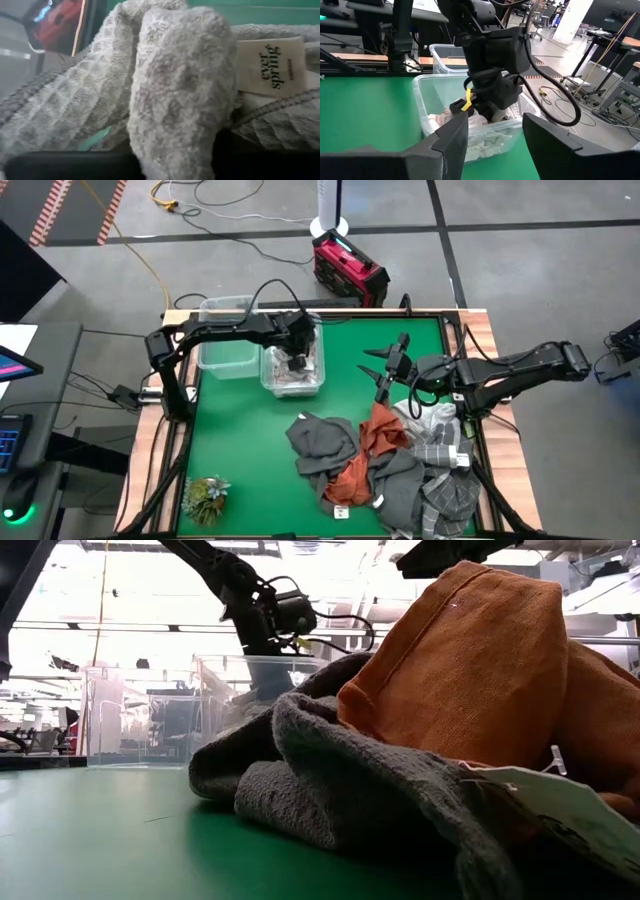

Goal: Sort towels by color in basket
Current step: Put the light gray towel into the right transparent bin

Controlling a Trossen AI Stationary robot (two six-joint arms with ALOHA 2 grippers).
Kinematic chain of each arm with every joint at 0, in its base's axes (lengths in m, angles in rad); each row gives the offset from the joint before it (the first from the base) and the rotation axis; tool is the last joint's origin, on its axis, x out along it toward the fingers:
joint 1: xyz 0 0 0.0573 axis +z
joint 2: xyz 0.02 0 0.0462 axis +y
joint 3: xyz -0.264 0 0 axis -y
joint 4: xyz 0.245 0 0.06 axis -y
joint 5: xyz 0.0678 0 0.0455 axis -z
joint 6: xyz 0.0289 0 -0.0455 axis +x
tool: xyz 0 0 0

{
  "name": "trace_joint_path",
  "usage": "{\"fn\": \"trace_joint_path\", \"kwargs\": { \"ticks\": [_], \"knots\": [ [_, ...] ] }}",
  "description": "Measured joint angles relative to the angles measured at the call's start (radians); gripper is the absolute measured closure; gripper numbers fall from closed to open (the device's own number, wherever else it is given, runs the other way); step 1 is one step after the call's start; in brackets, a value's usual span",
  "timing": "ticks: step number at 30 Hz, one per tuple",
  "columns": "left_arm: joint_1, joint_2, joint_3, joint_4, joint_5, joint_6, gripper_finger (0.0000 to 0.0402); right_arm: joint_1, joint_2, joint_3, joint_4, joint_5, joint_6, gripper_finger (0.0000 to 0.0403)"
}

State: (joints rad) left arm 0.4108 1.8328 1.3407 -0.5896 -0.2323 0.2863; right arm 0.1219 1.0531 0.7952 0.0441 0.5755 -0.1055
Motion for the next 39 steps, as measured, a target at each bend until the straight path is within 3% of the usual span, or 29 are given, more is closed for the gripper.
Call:
{"fn": "trace_joint_path", "kwargs": {
  "ticks": [7,18,24,31,39],
  "knots": [
    [-0.017,-0.004,0.042,-0.064,-0.084,0.028,0.023,0.0,0.0,0.0,-0.003,0.0,0.0,0.0181],
    [-0.042,-0.004,0.338,-0.386,-0.084,0.023,0.0226,0.0,0.0,0.0,-0.039,0.0,0.0,0.0181],
    [-0.059,-0.005,0.421,-0.506,-0.079,0.019,0.0226,0.0,0.0,0.0,-0.04,0.0,0.0,0.0181],
    [-0.099,-0.006,0.469,-0.628,0.21,0.042,0.0226,0.001,0.0,0.0,-0.053,0.0,0.001,0.0181],
    [-0.203,-0.007,0.491,-0.663,0.254,0.045,0.0226,0.001,0.0,0.0,-0.053,0.0,0.003,0.0181]
  ]
}}
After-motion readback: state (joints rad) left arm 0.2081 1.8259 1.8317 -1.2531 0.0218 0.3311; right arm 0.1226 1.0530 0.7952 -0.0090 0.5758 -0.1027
